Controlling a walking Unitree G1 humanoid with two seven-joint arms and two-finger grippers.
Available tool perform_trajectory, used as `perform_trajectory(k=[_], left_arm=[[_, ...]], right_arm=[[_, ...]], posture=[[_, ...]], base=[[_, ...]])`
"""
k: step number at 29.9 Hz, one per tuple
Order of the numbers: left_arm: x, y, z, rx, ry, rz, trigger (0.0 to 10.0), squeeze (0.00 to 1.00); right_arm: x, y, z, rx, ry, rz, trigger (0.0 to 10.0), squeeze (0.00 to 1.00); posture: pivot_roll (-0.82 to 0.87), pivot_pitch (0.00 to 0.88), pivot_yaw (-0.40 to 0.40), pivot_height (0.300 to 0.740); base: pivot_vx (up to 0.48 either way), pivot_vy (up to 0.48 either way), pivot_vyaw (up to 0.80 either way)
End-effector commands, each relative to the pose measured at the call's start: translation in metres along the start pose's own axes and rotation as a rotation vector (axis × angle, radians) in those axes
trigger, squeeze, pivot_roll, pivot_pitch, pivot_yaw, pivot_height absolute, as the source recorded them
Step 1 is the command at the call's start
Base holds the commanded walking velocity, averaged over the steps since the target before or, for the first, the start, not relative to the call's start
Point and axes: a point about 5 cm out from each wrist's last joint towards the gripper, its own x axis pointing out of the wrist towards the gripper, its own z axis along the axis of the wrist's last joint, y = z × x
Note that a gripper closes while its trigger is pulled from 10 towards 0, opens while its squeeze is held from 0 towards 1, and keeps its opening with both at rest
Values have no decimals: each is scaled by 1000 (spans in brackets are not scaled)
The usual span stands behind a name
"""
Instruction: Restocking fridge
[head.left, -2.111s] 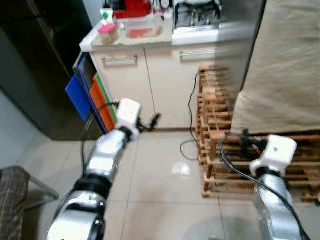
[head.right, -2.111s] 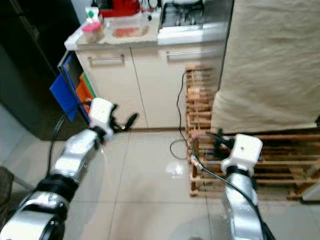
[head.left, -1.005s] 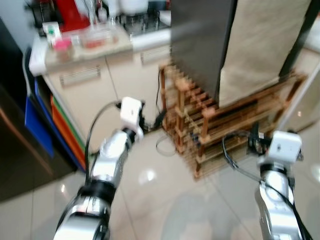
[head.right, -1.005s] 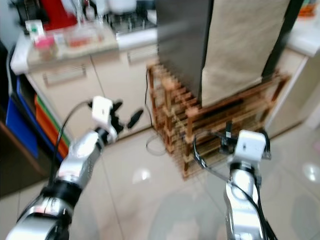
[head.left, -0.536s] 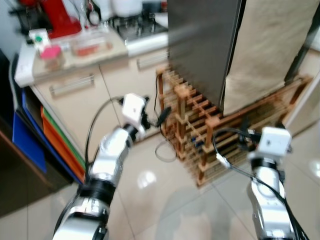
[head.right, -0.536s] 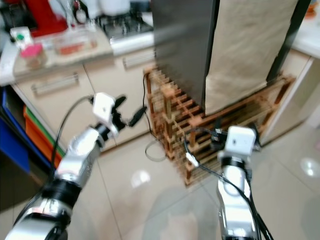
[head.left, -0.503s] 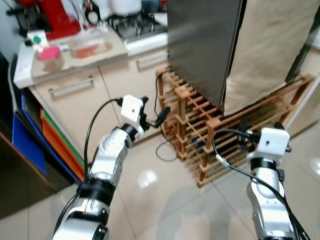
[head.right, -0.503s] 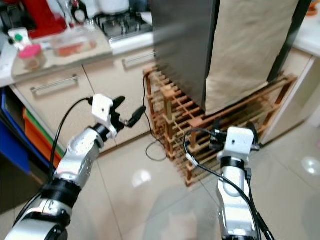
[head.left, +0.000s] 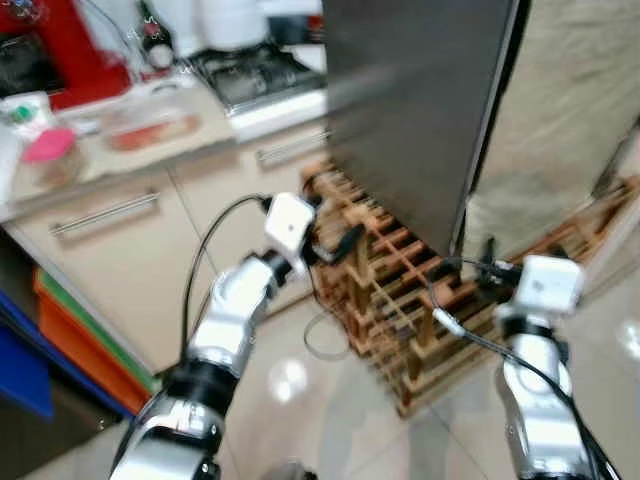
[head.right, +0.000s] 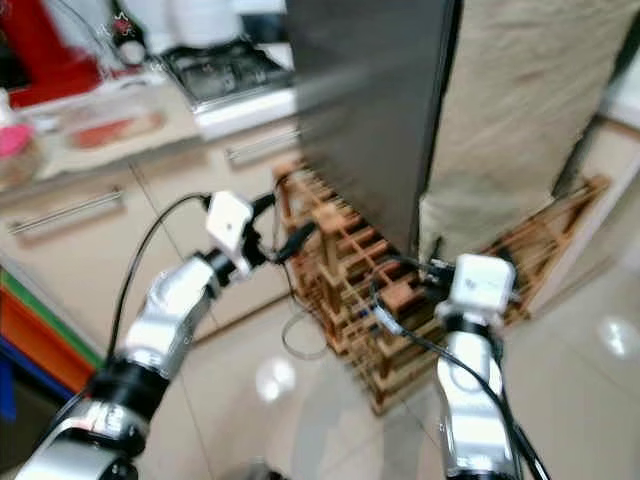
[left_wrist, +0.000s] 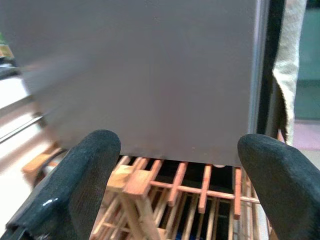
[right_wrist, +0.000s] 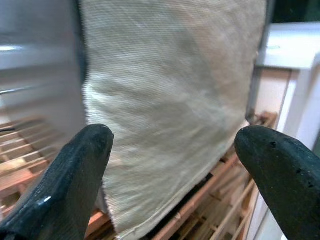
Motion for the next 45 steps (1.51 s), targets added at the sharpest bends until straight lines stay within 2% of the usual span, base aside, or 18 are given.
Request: perform_trajectory(k=[1,7,10,11,12,14,16,17,21,22,26,28,30,34,37,41,45], left_arm=[[6,-5,10,17,-29,-30,10000,0],[4,-6,7,5,-22,-26,10000,0],[-1,2,0,-75,-5,37,10000,0],[-3,6,-6,-110,21,84,10000,0],[-6,15,-16,-167,63,175,10000,0],[-24,34,-42,-276,174,384,10000,0],[-42,42,-61,-272,273,495,10000,0],[-45,40,-64,-243,292,484,10000,0],[-46,36,-63,-214,284,452,10000,0],[-42,28,-62,-197,286,419,10000,0],[-34,18,-60,-188,263,373,10000,0],[-33,17,-60,-183,260,368,10000,0],[-31,18,-58,-166,252,375,10000,0],[-35,21,-56,-169,245,409,10000,0],[-38,20,-57,-208,226,420,10000,0],[-33,9,-49,-201,168,359,10000,0],[-28,5,-46,-204,151,326,10000,0]], right_arm=[[1,-4,2,2,-18,-24,10000,0],[1,-6,5,-11,-27,-37,10000,0],[0,-6,4,-12,-20,-40,10000,0],[0,-7,4,-20,-21,-48,10000,0],[-1,-7,6,-28,-24,-53,10000,0],[-6,-5,6,-51,-15,-35,10000,0],[-13,-2,2,-77,12,2,10000,0],[-16,-1,-1,-86,28,15,10000,0],[-18,0,-7,-99,58,33,10000,0],[-17,2,-13,-120,95,83,10000,0],[-12,-1,-14,-130,115,118,10000,0],[-12,-2,-13,-132,119,121,10000,0],[-9,-7,-12,-140,121,148,10000,0],[-3,-11,-11,-140,122,167,10000,0],[-1,-11,-9,-137,116,166,10000,0],[-1,-7,-8,-111,117,145,10000,0],[-3,-5,-9,-104,120,142,10000,0]], posture=[[-79,0,106,710],[-84,0,109,710],[-85,0,111,710],[-85,0,111,710],[-88,0,112,710],[-94,0,108,710],[-92,0,96,710],[-90,0,89,710],[-87,0,75,710],[-79,0,50,710],[-69,0,4,710],[-69,0,4,710],[-62,0,-35,710],[-60,2,-35,710],[-62,4,-32,710],[-76,1,-11,710],[-82,0,-2,710]], base=[[0,0,0],[0,0,0],[0,0,0],[0,0,0],[0,0,0],[0,0,0],[0,0,0],[0,0,0],[0,0,0],[0,0,0],[0,0,0],[0,0,0],[0,0,0],[0,0,0],[0,0,0],[0,-480,0],[0,-478,0]])
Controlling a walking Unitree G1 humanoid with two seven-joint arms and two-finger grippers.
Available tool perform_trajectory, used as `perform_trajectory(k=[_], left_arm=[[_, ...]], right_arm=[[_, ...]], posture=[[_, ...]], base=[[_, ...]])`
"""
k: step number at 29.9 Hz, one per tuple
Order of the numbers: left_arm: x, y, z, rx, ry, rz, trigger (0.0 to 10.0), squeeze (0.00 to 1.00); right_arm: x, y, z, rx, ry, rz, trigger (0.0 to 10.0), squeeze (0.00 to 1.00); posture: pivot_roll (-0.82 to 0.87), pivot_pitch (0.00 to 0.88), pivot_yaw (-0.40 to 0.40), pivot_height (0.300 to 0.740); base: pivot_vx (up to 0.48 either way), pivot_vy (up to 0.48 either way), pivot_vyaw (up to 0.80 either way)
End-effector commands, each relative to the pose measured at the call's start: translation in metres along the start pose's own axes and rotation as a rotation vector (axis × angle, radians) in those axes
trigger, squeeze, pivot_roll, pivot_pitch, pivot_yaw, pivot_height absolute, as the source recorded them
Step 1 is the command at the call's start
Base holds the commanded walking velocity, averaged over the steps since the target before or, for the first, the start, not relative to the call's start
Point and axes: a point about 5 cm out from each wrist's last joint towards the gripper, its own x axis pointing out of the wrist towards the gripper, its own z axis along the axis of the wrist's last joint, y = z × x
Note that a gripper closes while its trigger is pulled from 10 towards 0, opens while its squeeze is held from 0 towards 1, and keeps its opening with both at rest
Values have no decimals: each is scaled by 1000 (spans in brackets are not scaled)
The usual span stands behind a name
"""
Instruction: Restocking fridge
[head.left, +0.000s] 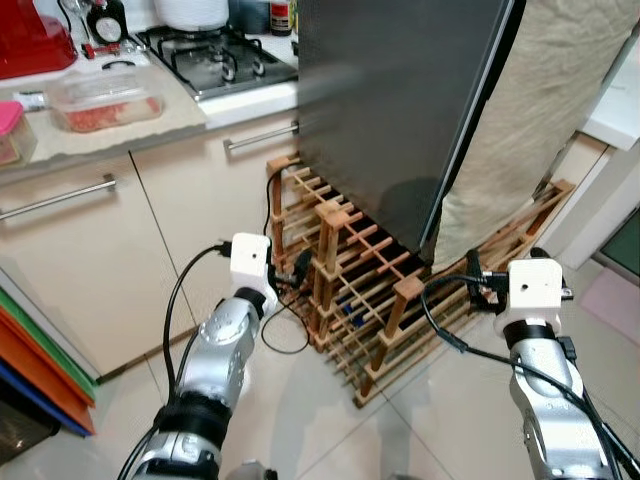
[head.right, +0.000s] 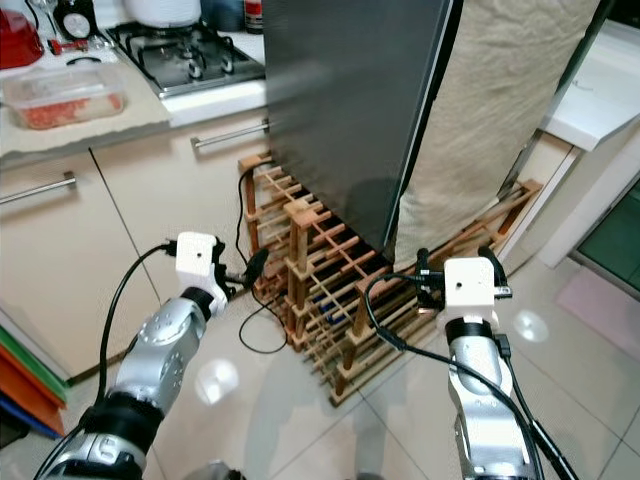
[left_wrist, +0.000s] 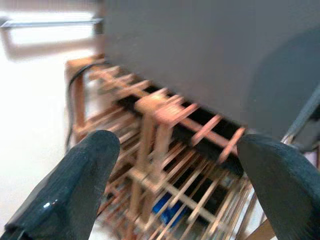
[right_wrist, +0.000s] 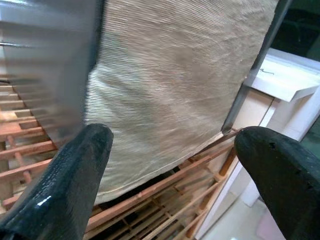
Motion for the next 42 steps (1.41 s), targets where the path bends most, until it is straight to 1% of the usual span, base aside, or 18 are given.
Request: perform_trajectory(k=[1,4,5,9,11,12,14,15,17,18,19,25,30,31,32,34,39,42], left_arm=[[6,-14,9,1,-35,-64,10000,0],[9,-18,14,11,-54,-84,10000,0],[12,-20,20,34,-74,-93,10000,0],[16,-22,27,48,-92,-103,10000,0],[23,-29,42,79,-124,-153,10000,0],[23,-29,42,79,-124,-153,10000,0],[28,-32,54,92,-142,-184,10000,0],[28,-32,54,92,-142,-184,10000,0],[35,-31,68,132,-162,-188,10000,0],[35,-31,68,132,-162,-188,10000,0],[39,-30,76,159,-170,-186,10000,0],[48,-32,87,169,-174,-203,10000,0],[62,-36,101,182,-166,-192,10000,0],[62,-36,101,182,-166,-192,10000,0],[67,-38,105,180,-154,-195,10000,0],[68,-39,105,178,-150,-198,10000,0],[73,-43,114,215,-150,-205,10000,0],[77,-45,120,216,-155,-215,10000,0]], right_arm=[[-2,-3,-3,2,20,-16,10000,0],[-4,-2,-4,12,26,-21,10000,0],[-4,0,-5,20,26,-25,10000,0],[-3,2,-4,26,23,-26,10000,0],[-3,5,-3,32,19,-27,10000,0],[-3,5,-3,32,19,-27,10000,0],[-2,6,-3,34,16,-26,10000,0],[-2,6,-3,34,16,-26,10000,0],[-2,7,-3,35,14,-27,10000,0],[-2,7,-3,35,14,-27,10000,0],[-2,8,-3,37,14,-28,10000,0],[-2,11,-3,45,13,-31,10000,0],[-3,12,-4,50,14,-33,10000,0],[-3,12,-4,50,14,-33,10000,0],[-4,12,-4,51,16,-33,10000,0],[-5,12,-4,51,16,-33,10000,0],[-12,12,-4,48,16,-33,10000,0],[-24,10,-10,50,42,-44,10000,0]], posture=[[-86,0,3,710],[-89,0,7,710],[-90,0,12,710],[-89,0,14,710],[-89,0,18,710],[-89,0,18,710],[-88,0,21,710],[-88,0,21,710],[-88,0,28,710],[-88,0,28,710],[-86,0,33,710],[-89,0,38,710],[-97,0,43,710],[-97,0,43,710],[-103,0,44,710],[-103,0,44,710],[-120,22,54,710],[-131,46,60,710]], base=[[0,-465,0],[0,-458,0],[0,-454,0],[0,-454,0],[0,0,0],[0,0,0],[0,0,0],[0,0,0],[0,0,0],[0,0,0],[0,0,0],[0,0,0],[0,0,0],[0,0,0],[0,0,0],[0,0,0],[0,0,0],[0,0,0]])
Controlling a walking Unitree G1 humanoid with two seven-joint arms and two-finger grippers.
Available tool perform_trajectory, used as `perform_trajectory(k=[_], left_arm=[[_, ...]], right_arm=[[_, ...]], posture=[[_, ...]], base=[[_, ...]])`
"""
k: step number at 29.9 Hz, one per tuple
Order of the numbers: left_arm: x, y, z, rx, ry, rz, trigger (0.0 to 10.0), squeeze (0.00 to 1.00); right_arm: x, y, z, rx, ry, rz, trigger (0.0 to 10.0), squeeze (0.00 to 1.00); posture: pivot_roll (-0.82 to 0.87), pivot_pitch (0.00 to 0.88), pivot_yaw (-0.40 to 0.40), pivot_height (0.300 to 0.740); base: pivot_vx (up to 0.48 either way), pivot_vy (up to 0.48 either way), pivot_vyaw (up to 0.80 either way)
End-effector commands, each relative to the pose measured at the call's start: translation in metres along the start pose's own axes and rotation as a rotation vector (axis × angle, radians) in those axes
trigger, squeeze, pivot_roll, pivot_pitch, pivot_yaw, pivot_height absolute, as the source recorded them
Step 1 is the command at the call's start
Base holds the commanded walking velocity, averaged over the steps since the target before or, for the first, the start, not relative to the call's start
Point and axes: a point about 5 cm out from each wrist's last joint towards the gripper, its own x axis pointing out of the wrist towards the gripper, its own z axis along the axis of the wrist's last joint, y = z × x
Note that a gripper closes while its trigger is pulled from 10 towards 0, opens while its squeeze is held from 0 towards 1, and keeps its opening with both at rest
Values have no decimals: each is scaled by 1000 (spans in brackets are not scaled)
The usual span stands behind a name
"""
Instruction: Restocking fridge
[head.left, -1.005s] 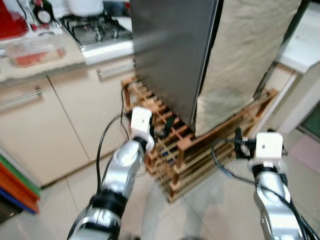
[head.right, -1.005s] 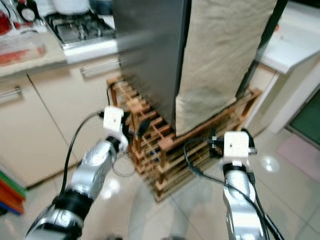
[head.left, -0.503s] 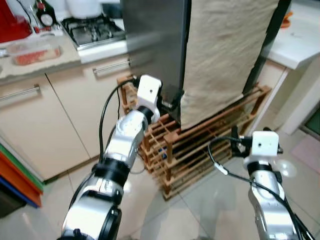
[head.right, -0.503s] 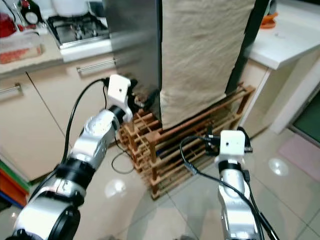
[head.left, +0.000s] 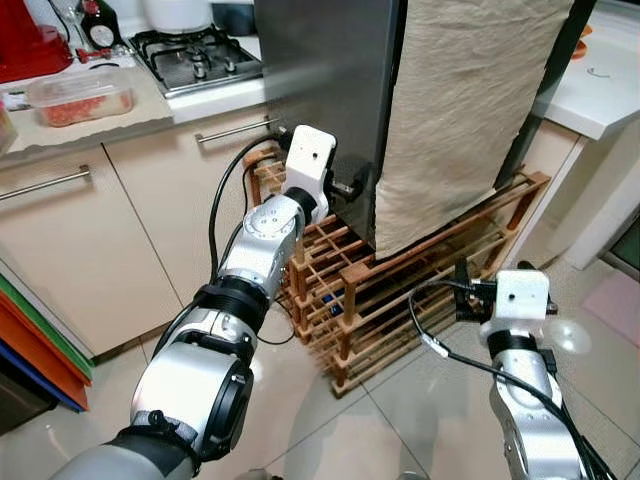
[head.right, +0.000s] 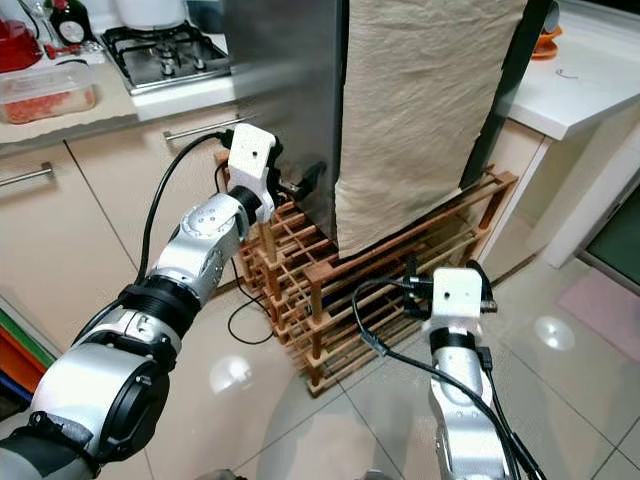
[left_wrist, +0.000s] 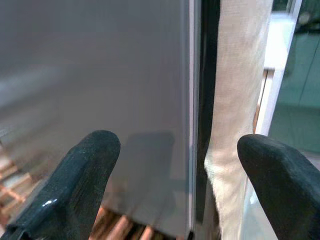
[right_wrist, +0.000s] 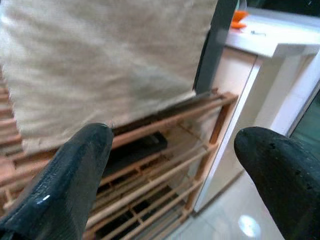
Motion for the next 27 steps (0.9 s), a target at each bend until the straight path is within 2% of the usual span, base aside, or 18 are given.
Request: perform_trajectory(k=[1,3,8,10,14,15,22,27], left_arm=[[6,1,15,24,-36,-4,10000,0],[7,1,16,19,-30,-3,10000,0],[13,-7,21,-67,-26,-36,10000,0],[15,-15,18,-55,-5,-60,10000,0],[20,-41,13,-88,3,-139,10000,0],[20,-43,13,-92,2,-145,10000,0],[25,-47,20,-87,-14,-136,10000,0],[26,-40,32,-47,-62,-84,10000,0]], right_arm=[[-4,-1,2,4,-6,-11,10000,0],[-8,-2,1,4,0,-11,10000,0],[-23,-6,-4,-1,27,-20,10000,0],[-28,-8,-5,-6,36,-24,10000,0],[-37,-14,-7,-14,54,-45,10000,0],[-38,-14,-7,-13,56,-50,10000,0],[-43,-13,-6,-12,62,-52,10000,0],[-48,-18,-8,-20,76,-63,10000,0]], posture=[[-131,46,60,710],[-138,55,62,710],[-167,92,69,710],[-176,105,71,710],[-201,112,81,710],[-201,112,81,710],[-220,120,86,710],[-228,122,86,710]], base=[[0,0,0],[0,0,0],[0,0,0],[0,0,0],[0,0,0],[0,0,0],[0,0,0],[0,0,0]])
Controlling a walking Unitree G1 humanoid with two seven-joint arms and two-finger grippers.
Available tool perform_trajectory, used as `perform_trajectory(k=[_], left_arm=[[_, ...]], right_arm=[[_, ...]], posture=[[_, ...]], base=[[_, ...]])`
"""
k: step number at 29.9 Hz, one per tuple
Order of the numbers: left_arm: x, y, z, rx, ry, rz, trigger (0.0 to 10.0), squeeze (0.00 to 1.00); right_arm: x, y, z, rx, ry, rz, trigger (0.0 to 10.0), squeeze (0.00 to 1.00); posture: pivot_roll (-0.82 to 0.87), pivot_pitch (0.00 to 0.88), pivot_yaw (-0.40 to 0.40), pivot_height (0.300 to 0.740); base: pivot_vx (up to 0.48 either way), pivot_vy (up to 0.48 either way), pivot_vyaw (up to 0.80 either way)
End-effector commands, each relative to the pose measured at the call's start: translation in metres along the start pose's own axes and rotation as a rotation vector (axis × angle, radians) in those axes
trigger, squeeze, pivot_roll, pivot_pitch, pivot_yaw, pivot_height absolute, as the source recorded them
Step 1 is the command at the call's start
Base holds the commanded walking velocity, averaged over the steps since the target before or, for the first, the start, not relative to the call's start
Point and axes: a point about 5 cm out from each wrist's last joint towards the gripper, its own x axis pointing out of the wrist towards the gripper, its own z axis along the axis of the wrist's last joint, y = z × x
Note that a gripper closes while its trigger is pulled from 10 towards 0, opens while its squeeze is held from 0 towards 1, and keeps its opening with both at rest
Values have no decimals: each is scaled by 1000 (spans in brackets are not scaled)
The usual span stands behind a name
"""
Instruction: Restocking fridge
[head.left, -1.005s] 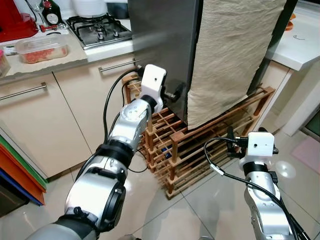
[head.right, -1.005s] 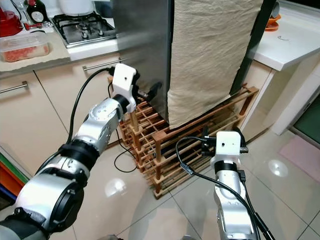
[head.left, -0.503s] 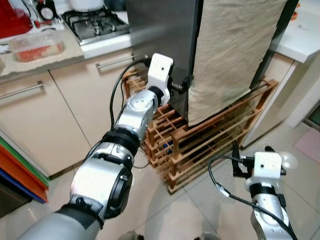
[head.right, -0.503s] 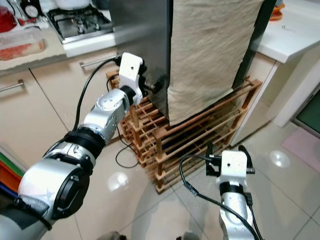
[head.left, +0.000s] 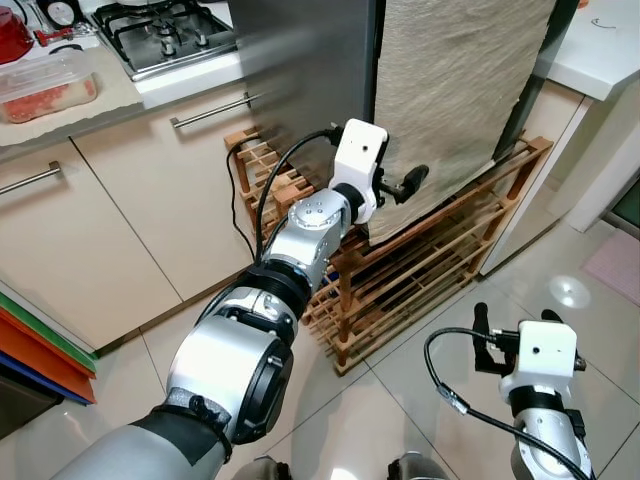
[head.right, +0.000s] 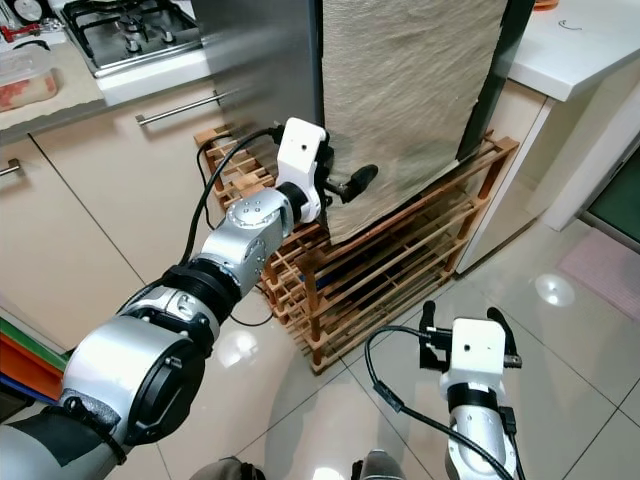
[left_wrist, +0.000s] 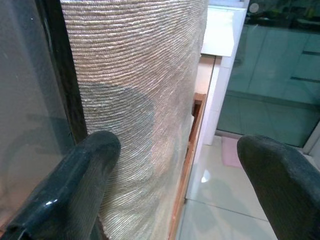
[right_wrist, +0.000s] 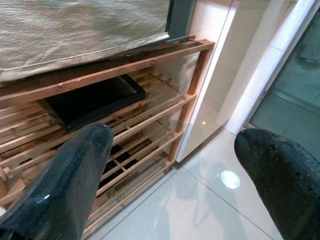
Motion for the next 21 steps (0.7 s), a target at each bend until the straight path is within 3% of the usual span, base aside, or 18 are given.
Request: perform_trajectory(k=[1,10,21], left_arm=[[2,5,12,35,-35,25,10000,0],[0,13,20,14,-71,65,10000,0],[-21,33,-9,-20,-30,92,10000,0]], right_arm=[[-2,-4,1,-8,9,-17,10000,0],[-2,-4,0,-14,16,-11,10000,0],[7,0,3,-2,-5,-2,10000,0]], posture=[[-227,122,85,710],[-226,111,85,710],[-180,76,75,710]], base=[[0,0,0],[0,0,0],[0,0,0]])
